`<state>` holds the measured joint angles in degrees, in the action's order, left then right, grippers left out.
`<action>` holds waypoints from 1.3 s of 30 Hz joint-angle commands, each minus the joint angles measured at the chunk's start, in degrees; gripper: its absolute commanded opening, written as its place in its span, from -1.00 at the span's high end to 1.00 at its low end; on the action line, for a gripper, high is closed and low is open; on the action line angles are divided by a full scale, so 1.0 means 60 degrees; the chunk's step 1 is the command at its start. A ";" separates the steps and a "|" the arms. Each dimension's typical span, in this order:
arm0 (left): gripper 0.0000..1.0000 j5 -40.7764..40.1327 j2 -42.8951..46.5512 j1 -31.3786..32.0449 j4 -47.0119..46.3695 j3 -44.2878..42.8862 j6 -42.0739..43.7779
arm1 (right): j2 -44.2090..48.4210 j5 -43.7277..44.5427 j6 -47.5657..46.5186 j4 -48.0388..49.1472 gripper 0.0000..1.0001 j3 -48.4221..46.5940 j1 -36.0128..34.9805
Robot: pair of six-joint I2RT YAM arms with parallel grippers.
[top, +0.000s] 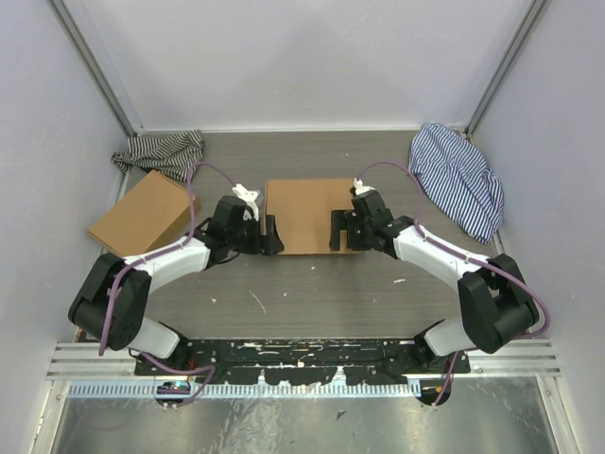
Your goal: Fold the paper box
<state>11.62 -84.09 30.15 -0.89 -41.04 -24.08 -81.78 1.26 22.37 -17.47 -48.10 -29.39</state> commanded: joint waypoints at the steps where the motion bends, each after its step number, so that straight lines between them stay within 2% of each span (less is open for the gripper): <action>1: -0.73 0.0684 -0.0035 0.0042 -0.0532 0.0072 -0.0048 | 0.0157 -0.0484 -0.0100 0.0449 -1.00 -0.0030 0.0034; 8: -0.67 0.1397 0.0213 0.0039 0.0618 -0.0354 -0.0232 | 0.0496 -0.0892 0.0003 -0.0039 -0.97 -0.0188 0.0031; 15: -0.61 0.1374 0.0472 0.0037 0.1979 -0.0908 -0.0349 | 0.0789 -0.0912 0.0102 -0.0737 -0.84 -0.0475 0.0038; 21: -0.60 0.1321 0.0684 0.0037 0.2604 -0.1199 -0.0353 | 0.0976 -0.0932 0.0108 -0.1097 -0.80 -0.0667 0.0034; 33: -0.57 0.2143 0.0467 0.0028 0.2388 -0.1301 -0.0681 | 0.1217 -0.1241 0.0222 -0.1124 -0.79 -0.0719 0.0034; 39: -0.57 0.1983 0.0549 0.0028 0.2575 -0.1345 -0.0595 | 0.1220 -0.1004 0.0205 -0.1160 -0.79 -0.0733 0.0035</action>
<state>21.39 -81.47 30.15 14.46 -47.24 -27.29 -76.53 -4.10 22.87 -25.85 -49.65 -29.02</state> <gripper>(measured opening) 0.789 0.896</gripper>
